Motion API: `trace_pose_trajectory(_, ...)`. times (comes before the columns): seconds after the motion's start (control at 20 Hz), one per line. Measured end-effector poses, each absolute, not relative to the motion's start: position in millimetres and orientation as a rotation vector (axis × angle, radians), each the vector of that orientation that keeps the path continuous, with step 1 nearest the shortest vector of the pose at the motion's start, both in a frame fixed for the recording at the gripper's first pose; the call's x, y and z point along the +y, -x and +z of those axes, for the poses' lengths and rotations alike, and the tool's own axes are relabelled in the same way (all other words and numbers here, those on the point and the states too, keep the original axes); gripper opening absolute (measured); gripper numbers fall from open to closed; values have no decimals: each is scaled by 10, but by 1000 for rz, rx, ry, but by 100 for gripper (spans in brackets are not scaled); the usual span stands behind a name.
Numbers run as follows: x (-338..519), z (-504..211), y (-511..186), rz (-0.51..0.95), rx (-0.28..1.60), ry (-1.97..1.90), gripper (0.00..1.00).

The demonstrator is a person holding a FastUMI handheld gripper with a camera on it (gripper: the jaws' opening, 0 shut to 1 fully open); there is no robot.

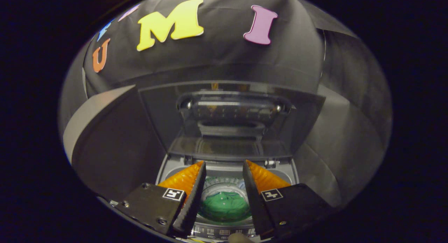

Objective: Put the clothes into the washing machine and then close the washing machine lid.

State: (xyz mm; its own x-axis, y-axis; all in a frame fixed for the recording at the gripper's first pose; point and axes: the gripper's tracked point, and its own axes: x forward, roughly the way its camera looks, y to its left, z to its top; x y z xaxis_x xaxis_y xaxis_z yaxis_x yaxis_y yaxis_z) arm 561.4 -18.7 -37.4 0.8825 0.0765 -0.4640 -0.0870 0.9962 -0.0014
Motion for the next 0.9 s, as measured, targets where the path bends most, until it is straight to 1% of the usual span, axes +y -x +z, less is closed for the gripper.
trace_pose_trajectory(0.45,-257,485,-5878,80,355,-16,66)
trace_pose_trajectory(0.7,-196,767,-6165,92,305,-32,66)
trace_pose_trajectory(0.9,-220,907,-6454,62,286,-26,66)
